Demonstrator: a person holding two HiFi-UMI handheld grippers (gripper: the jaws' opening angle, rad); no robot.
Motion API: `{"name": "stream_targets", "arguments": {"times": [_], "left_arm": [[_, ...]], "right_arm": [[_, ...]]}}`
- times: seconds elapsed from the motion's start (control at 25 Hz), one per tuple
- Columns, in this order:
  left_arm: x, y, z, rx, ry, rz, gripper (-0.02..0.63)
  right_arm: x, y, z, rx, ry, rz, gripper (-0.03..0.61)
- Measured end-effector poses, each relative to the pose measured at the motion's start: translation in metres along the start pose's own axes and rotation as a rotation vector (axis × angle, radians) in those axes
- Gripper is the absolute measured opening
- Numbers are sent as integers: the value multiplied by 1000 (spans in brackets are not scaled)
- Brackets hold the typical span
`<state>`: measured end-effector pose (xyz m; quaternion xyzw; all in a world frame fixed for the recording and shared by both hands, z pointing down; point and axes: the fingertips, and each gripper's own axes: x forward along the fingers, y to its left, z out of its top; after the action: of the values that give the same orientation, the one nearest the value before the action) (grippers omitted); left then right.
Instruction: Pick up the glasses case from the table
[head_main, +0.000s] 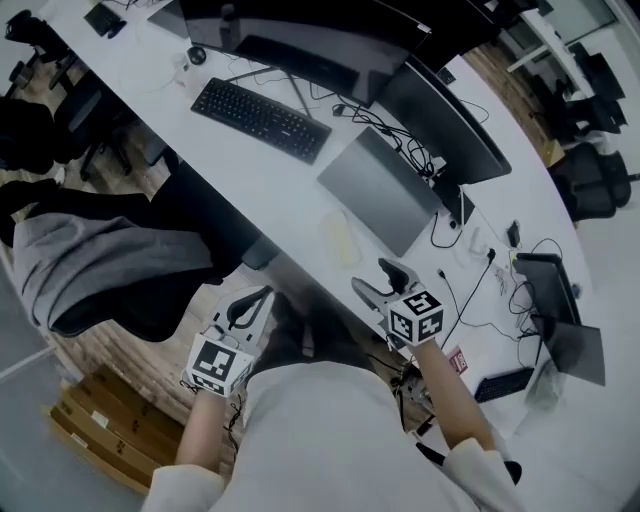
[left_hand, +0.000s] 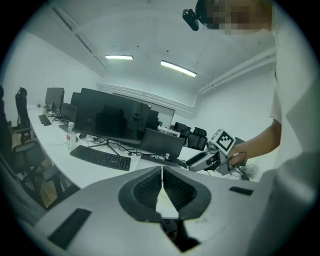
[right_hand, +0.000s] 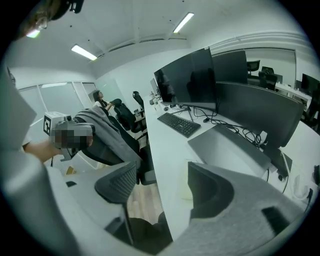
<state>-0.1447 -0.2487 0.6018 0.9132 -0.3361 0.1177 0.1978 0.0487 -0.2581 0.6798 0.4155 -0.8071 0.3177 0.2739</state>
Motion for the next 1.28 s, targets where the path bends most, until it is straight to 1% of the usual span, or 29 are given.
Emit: {"name": "stream_targets", "arguments": {"times": [0.2,0.52,0.6,0.68,0.76,0.96,1.2,1.28], "left_arm": [[13,5,0,-36,13,30,11],[32,13,-17,-79,29,67,11],[36,14,-19,-104,49,73,11],[40,17,-25,-101,49,80,11],[44,19,-34,-83,36,85,11],[53,20,-37,-141,83,81,11],[64,27,-46,-155,89,100,11],[66,29,-51,-143,80,112,11]], "right_arm": [[29,-14,-10,23,55,30,342],[73,-35,-32,31,169,67,376],[84,-40,-38,39,194,73,377],[95,-45,-45,43,222,77,385],[105,-51,-53,46,248,78,394],[130,-65,-68,70,294,70,407],[156,-86,-91,79,354,37,413],[163,-92,-99,81,372,30,414]]}}
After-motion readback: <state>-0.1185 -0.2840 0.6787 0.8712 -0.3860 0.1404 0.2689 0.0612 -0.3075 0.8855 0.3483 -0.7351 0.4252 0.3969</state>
